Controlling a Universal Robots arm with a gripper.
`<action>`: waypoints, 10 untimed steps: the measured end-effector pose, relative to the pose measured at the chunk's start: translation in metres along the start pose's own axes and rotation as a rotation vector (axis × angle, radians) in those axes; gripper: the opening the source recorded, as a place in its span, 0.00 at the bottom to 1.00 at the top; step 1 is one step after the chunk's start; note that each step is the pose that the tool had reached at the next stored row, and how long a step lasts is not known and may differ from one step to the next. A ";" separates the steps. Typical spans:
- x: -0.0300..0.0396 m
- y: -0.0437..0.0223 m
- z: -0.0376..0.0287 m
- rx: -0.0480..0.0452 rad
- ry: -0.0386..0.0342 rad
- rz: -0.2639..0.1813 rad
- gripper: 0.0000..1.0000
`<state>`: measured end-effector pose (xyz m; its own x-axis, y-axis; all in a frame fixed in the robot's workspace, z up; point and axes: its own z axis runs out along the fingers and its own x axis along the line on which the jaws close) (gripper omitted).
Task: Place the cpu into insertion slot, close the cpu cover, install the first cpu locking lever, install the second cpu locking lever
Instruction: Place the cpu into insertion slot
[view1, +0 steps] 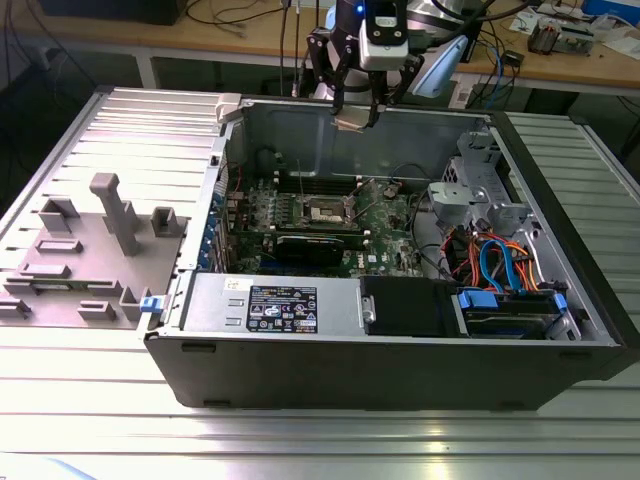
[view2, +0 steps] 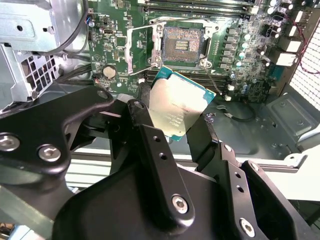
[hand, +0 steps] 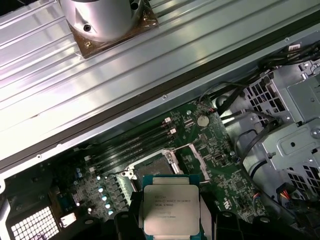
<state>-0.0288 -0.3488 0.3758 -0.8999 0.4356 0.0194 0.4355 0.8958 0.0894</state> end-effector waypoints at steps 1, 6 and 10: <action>0.0000 0.0000 0.0000 -0.0001 -0.0005 0.006 0.54; 0.0001 0.0000 0.0000 -0.0002 -0.0011 0.012 0.54; 0.0001 0.0000 0.0000 -0.0002 -0.0011 0.012 0.54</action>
<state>-0.0289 -0.3488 0.3758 -0.8945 0.4467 0.0193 0.4465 0.8903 0.0893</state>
